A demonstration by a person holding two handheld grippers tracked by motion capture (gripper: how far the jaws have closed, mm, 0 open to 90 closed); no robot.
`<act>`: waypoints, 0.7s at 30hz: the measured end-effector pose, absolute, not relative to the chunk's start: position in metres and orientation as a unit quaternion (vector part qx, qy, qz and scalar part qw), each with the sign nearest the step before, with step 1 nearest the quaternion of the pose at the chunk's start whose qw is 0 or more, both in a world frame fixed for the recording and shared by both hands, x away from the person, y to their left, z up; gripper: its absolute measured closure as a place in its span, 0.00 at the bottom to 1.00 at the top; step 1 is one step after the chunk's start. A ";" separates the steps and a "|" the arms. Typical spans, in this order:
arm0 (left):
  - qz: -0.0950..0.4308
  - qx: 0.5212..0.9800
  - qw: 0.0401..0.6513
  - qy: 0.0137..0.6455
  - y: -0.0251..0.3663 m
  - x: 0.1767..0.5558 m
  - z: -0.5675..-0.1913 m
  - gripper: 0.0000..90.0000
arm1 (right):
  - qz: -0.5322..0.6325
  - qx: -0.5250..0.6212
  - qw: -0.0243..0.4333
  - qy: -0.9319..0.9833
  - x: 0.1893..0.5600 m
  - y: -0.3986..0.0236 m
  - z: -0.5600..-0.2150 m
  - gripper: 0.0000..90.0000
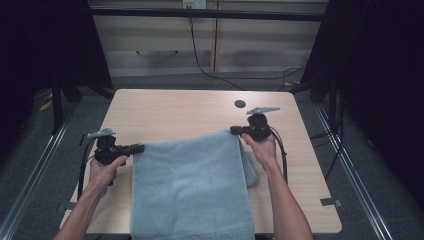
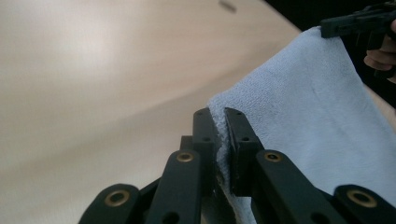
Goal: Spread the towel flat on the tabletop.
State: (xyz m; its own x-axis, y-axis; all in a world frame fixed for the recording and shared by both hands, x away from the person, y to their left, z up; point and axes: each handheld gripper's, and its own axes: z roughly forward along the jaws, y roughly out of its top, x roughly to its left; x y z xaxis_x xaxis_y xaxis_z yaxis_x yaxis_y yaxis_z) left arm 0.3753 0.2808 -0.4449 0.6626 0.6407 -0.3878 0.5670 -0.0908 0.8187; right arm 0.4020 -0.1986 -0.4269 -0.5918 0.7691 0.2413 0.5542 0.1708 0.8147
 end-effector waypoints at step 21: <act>-0.035 0.796 0.539 0.273 0.284 0.199 -0.447 0.89 | 0.523 0.365 0.087 0.765 0.158 -0.234 -0.437 0.95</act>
State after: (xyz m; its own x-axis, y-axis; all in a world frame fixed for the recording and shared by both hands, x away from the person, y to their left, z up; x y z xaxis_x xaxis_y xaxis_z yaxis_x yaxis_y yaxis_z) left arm 0.1992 0.2839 -0.4467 0.8486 0.3969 -0.3498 0.4720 -0.2691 0.8395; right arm 0.1581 -0.2336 -0.4371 -0.7178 0.6502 0.2490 0.4679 0.1857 0.8640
